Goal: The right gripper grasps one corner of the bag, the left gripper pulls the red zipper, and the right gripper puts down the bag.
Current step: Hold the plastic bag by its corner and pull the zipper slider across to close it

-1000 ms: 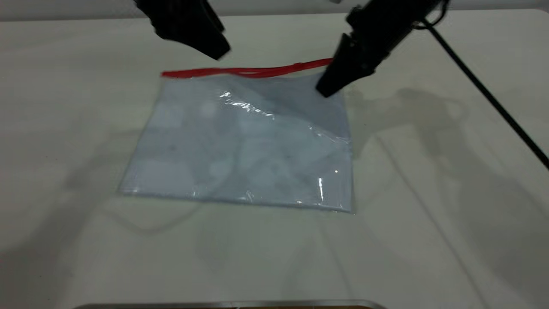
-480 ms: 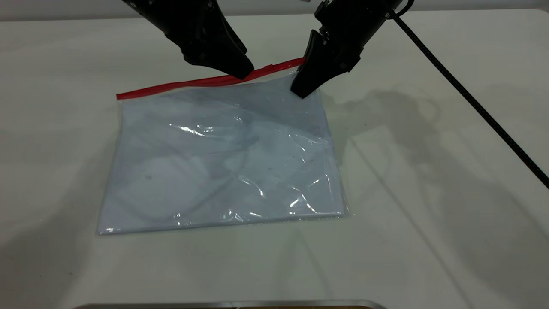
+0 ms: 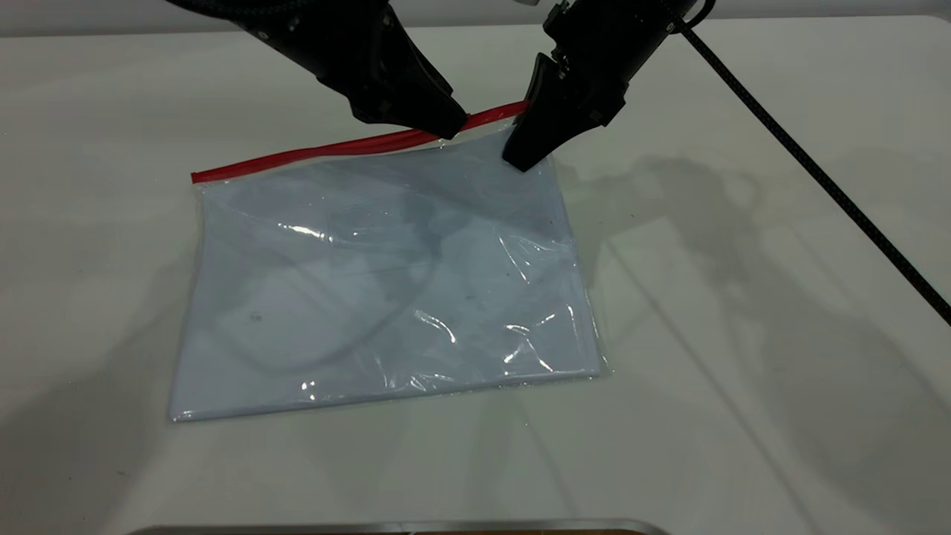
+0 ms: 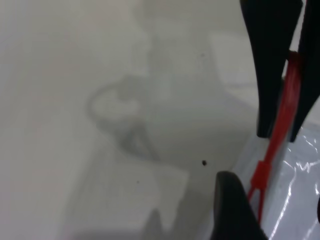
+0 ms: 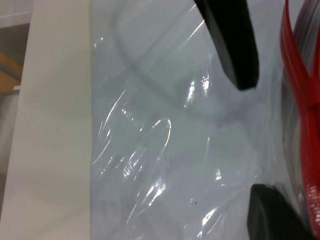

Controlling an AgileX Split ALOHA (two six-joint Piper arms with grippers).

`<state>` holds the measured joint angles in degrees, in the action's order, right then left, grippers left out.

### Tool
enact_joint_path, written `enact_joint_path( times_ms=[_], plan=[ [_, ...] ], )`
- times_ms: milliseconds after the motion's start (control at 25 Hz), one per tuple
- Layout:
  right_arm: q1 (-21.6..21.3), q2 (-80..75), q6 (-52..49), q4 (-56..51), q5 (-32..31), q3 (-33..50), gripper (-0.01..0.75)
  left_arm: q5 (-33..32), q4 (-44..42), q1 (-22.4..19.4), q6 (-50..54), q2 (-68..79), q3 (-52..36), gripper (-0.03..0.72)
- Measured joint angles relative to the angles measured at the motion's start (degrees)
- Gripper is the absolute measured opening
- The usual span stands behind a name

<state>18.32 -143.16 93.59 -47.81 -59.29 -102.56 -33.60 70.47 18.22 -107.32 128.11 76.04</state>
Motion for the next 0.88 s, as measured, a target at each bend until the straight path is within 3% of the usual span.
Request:
enact_joint_path(
  times_ms=[680, 880],
  plan=[
    [0.01, 0.0, 0.06, 0.0, 0.0, -0.05, 0.035, -1.52, 4.48, 0.04, -2.08, 4.05, 2.7, 0.464],
    [0.01, 0.0, 0.06, 0.0, 0.0, -0.05, 0.035, -1.93, 5.94, 0.17, -2.55, 4.17, 2.75, 0.403]
  ],
)
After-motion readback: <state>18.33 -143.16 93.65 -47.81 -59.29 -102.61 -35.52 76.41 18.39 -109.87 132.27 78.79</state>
